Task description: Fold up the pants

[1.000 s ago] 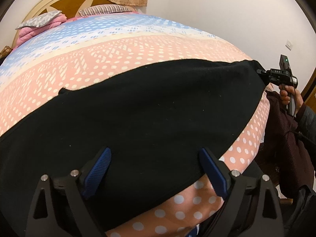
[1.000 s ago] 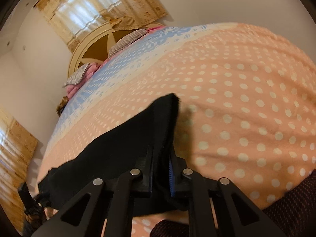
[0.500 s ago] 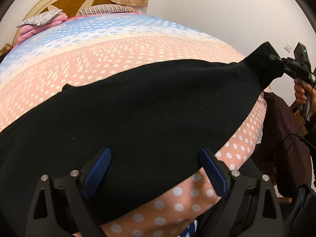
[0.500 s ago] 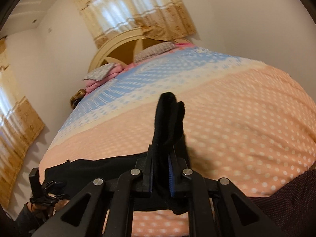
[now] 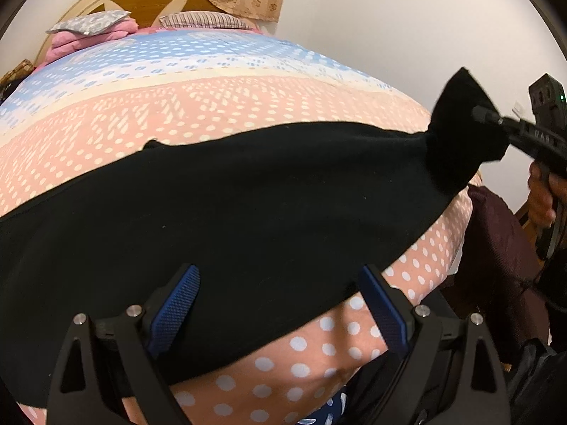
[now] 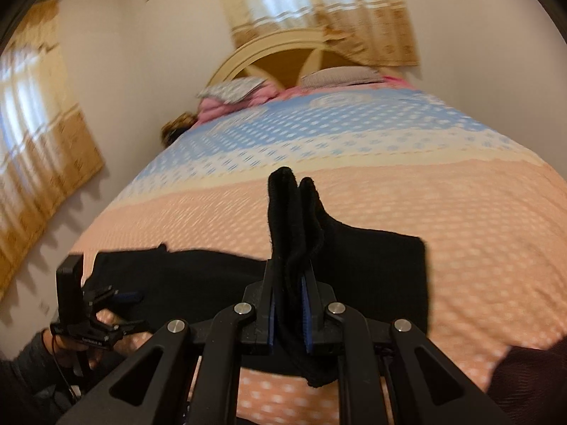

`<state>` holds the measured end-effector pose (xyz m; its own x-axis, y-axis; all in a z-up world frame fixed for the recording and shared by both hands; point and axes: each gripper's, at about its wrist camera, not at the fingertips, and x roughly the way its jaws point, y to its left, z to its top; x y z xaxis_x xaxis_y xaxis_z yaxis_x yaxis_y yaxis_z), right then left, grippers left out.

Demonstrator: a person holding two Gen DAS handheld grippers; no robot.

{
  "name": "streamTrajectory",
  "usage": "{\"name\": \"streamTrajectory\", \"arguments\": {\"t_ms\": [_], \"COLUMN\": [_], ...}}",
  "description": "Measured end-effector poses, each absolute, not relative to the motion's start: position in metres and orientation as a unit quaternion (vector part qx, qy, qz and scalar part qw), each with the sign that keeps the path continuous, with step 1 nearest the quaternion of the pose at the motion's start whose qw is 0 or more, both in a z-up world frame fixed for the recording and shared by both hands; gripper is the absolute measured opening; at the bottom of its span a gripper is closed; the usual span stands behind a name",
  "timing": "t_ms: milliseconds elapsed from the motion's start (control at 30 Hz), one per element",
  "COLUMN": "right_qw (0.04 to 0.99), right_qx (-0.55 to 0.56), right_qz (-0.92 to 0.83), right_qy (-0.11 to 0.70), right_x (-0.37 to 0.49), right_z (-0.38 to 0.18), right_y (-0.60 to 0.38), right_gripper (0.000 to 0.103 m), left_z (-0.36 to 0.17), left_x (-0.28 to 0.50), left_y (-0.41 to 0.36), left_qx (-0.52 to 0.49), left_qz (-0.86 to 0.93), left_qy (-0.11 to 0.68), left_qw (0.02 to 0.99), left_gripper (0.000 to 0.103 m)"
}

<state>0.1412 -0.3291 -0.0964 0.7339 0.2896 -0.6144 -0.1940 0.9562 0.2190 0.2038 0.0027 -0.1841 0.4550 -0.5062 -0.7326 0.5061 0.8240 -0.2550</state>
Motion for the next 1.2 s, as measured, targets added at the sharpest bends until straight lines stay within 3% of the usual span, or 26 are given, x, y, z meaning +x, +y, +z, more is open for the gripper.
{"name": "streamTrajectory", "arguments": {"t_ms": [333,433,467,500,533,667,900,933,1033,1133,1200], "right_qw": [0.893,0.886,0.887,0.885,0.884,0.911,0.931,0.93,0.931,0.932,0.93], "right_qx": [-0.009,-0.017,-0.004,0.011,0.017,-0.011,0.074,0.082,0.104,0.115,0.117], "right_qz": [0.181,0.186,0.196,0.211,0.218,0.197,0.114,0.11,0.107,0.108,0.111], "right_qy": [0.413,0.425,0.419,0.415,0.412,0.363,0.338,0.34,0.334,0.326,0.331], "right_x": [0.177,0.183,0.183,0.181,0.178,0.154,0.124,0.123,0.122,0.12,0.122], "right_z": [-0.173,-0.188,-0.187,-0.183,-0.179,-0.15,-0.147,-0.15,-0.159,-0.167,-0.174], "right_y": [-0.236,-0.232,-0.235,-0.24,-0.244,-0.267,-0.345,-0.35,-0.357,-0.361,-0.361], "right_gripper": [0.012,0.017,0.033,0.055,0.061,0.061,0.061,0.061,0.061,0.061,0.061], "left_z": [-0.184,-0.182,-0.181,-0.179,-0.177,-0.167,-0.169,-0.171,-0.177,-0.178,-0.175], "left_x": [0.203,0.203,0.202,0.202,0.202,0.206,0.224,0.226,0.238,0.248,0.251], "left_y": [0.008,0.007,0.007,0.005,0.003,-0.02,-0.075,-0.083,-0.104,-0.115,-0.119], "left_qx": [-0.006,-0.009,-0.01,-0.01,-0.008,-0.01,-0.027,-0.029,-0.042,-0.045,-0.038], "left_qz": [-0.295,-0.3,-0.303,-0.306,-0.309,-0.345,-0.417,-0.42,-0.431,-0.419,-0.411], "left_qy": [0.427,0.423,0.421,0.419,0.417,0.413,0.419,0.422,0.437,0.44,0.437], "left_qw": [0.855,0.855,0.855,0.855,0.855,0.843,0.806,0.803,0.788,0.793,0.799], "left_gripper": [0.094,0.094,0.094,0.094,0.094,0.094,0.092,0.09,0.07,0.061,0.039]}}
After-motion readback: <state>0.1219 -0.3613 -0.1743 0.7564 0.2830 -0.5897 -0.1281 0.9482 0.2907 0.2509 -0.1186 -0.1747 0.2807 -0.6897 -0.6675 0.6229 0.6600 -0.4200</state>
